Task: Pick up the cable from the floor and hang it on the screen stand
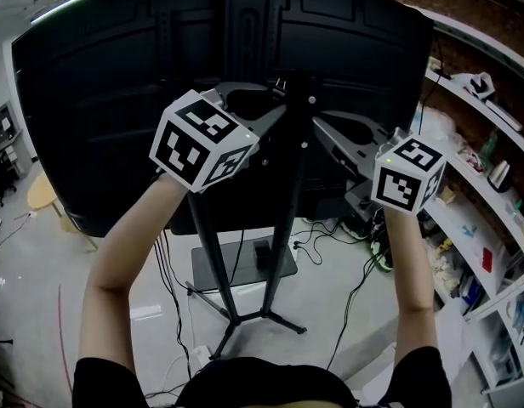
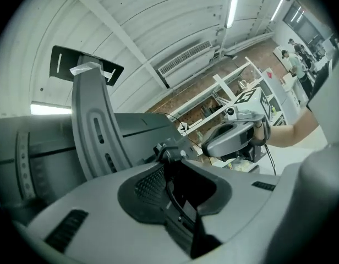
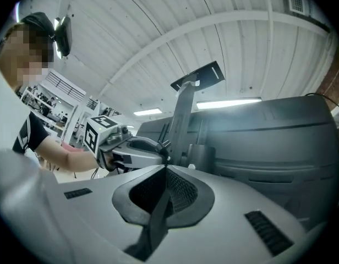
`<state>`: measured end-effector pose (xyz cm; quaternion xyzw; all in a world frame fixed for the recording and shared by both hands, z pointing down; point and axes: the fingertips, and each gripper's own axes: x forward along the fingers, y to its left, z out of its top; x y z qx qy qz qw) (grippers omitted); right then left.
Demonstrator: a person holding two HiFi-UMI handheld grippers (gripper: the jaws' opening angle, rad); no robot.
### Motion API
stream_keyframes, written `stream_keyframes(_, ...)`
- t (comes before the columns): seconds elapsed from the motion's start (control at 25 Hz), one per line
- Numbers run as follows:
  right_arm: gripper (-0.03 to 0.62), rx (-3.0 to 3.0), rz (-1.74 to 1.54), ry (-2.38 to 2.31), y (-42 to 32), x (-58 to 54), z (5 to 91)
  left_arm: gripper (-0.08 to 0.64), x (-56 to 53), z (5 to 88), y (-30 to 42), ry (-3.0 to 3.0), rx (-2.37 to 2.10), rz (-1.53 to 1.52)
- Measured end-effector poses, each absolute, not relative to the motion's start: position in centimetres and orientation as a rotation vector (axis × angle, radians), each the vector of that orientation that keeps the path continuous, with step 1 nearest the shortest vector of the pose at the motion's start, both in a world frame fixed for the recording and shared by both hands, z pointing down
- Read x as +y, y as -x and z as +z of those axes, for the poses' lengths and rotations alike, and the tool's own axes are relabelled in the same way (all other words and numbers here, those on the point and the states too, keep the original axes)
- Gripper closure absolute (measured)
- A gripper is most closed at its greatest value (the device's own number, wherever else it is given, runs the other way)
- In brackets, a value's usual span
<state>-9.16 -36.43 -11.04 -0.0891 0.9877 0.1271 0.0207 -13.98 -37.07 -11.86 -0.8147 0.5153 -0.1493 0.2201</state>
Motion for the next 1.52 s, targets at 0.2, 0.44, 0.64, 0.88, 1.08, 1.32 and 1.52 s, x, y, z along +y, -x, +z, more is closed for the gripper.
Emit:
stream_keyframes(0.2,0.568,3.029,0.389,0.267,8.9,-36.8,-12.2,0.472,-37.8,-15.4,13.8,2.159,1.425,-0.457)
stream_keyframes(0.44,0.568,3.012,0.369,0.279,7.8,-36.7,-12.1,0.471,-38.5,-18.4,11.7,2.022,1.386,-0.584)
stream_keyframes(0.64,0.568,2.992,0.365,0.299,6.5,-36.6,-12.0,0.472,-40.0,-19.4,10.7,1.906,1.364,-0.721)
stream_keyframes(0.88,0.568,2.979,0.353,0.313,4.6,-36.1,-11.8,0.472,-42.3,-20.9,9.8,1.737,1.331,-0.898)
stream_keyframes(1.08,0.568,2.966,0.339,0.335,2.2,-36.3,-11.6,0.472,-44.3,-22.3,7.9,1.603,1.304,-0.988)
stream_keyframes(1.32,0.568,2.961,0.306,0.367,0.3,-36.8,-10.7,0.472,-46.5,-23.1,5.9,1.503,1.252,-1.097)
stream_keyframes(1.52,0.568,2.953,0.272,0.422,-1.2,-37.4,-9.5,0.472,-48.3,-20.4,3.7,1.429,1.142,-1.206)
